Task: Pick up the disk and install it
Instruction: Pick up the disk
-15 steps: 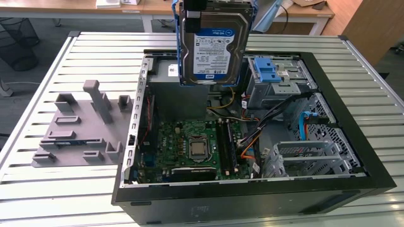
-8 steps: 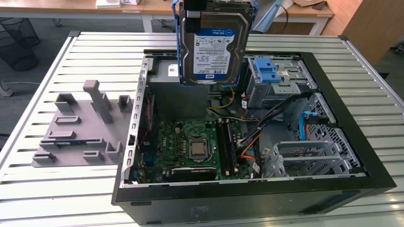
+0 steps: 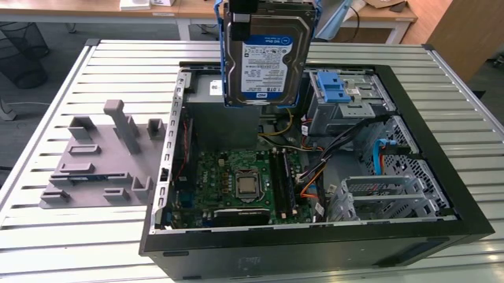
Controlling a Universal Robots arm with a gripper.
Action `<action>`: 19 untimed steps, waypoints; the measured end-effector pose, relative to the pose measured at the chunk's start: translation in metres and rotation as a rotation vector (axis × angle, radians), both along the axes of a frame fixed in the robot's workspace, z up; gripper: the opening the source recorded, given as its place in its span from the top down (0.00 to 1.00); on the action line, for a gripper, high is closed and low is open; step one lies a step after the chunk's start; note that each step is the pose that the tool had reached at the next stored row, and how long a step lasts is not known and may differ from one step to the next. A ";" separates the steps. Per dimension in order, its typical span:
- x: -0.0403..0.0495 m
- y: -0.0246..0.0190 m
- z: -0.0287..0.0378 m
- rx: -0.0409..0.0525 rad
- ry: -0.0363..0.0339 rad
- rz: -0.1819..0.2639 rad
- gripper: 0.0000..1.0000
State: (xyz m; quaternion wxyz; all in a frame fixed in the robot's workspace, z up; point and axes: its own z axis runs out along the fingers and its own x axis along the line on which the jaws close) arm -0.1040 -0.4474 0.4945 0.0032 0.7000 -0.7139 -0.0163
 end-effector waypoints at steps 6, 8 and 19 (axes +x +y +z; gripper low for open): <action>0.0000 -0.0001 0.0000 0.0000 0.0000 0.000 0.63; 0.0000 -0.0001 0.0000 0.0000 -0.0001 0.000 0.63; 0.0000 -0.0095 0.0000 0.0001 0.0000 0.000 0.63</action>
